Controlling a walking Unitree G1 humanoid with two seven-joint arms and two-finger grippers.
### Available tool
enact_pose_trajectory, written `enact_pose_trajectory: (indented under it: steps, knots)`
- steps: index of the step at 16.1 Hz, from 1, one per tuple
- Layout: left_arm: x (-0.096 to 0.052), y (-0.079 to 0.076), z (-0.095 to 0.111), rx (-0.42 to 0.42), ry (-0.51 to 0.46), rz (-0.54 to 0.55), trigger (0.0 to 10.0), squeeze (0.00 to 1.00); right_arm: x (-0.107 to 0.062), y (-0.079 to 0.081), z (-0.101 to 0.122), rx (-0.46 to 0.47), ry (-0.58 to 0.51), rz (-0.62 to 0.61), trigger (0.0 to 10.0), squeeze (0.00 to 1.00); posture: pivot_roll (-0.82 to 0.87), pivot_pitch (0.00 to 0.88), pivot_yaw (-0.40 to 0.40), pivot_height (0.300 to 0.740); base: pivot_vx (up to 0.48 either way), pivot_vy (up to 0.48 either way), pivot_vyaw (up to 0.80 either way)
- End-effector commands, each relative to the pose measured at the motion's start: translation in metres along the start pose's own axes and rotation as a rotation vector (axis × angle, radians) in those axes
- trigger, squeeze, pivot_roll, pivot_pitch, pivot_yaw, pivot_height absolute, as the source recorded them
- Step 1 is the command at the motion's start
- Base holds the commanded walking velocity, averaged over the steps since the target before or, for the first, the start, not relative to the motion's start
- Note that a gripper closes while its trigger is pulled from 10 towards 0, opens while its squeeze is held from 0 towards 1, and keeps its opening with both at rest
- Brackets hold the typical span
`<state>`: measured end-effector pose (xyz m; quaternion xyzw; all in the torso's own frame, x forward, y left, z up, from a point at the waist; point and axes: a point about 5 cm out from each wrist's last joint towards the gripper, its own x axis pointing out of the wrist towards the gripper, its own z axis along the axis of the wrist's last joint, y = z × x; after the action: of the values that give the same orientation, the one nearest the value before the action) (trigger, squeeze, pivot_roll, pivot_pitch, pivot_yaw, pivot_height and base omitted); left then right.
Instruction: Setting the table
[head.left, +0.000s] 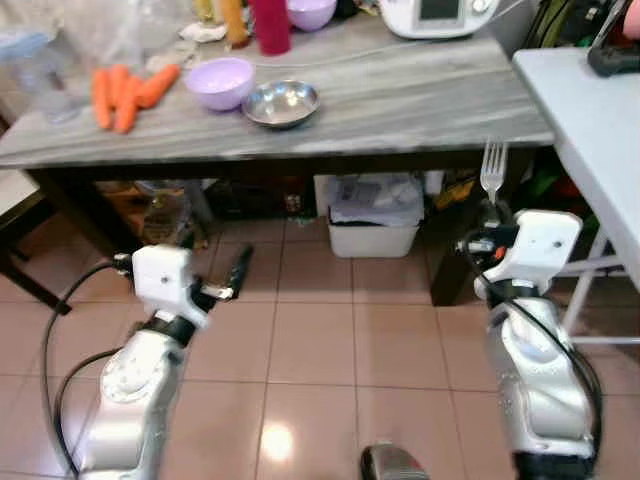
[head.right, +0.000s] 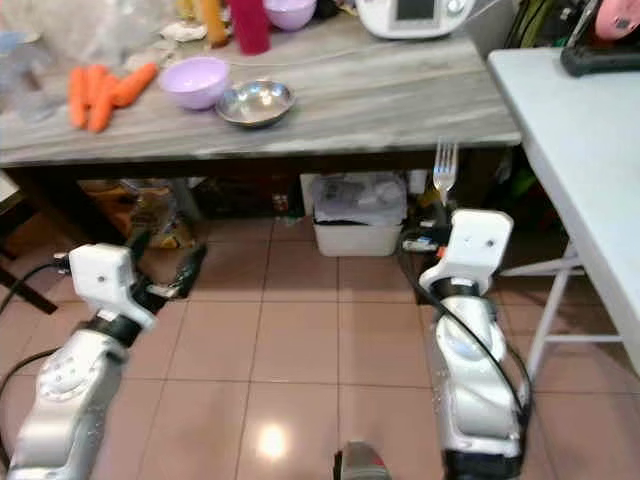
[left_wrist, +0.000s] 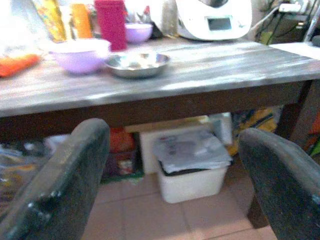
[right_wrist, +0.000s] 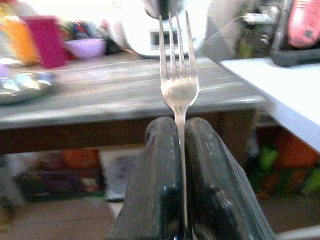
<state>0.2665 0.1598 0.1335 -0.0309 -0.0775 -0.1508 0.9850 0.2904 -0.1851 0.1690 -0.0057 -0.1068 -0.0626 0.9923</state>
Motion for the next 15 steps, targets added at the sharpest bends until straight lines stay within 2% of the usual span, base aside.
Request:
enact_pose_trajectory:
  steps: [1, 3, 9, 10, 15]
  knots:
    - [-0.004, 0.005, 0.002, 0.02, 0.004, 0.017, 10.0, 0.0, 0.0, 0.005, 0.005, 0.008, -0.025, 0.005, 10.0, 0.0, -0.12, 0.144, 0.073, 0.74, 0.48, 0.0, 0.0]
    - [-0.003, -0.003, 0.002, 0.006, 0.003, -0.003, 10.0, 0.0, -0.001, 0.008, 0.005, 0.014, -0.027, 0.005, 10.0, 0.0, -0.13, 0.139, 0.078, 0.74, 0.48, 0.0, 0.0]
    - [0.004, -0.006, 0.006, 0.002, -0.005, -0.023, 10.0, 0.0, -0.002, 0.006, 0.008, 0.001, -0.038, 0.011, 10.0, 0.0, -0.15, 0.14, 0.082, 0.74, 0.48, 0.0, 0.07]
    - [0.004, -0.007, 0.005, 0.0, -0.004, -0.028, 10.0, 0.0, -0.002, 0.006, 0.008, 0.001, -0.038, 0.01, 10.0, 0.0, -0.15, 0.141, 0.081, 0.74, 0.48, 0.0, 0.63]
    - [0.004, -0.011, 0.002, -0.01, 0.006, -0.046, 10.0, 0.0, -0.001, 0.006, 0.009, 0.001, -0.038, 0.011, 10.0, 0.0, -0.15, 0.137, 0.072, 0.74, 0.48, 0.0, 0.0]
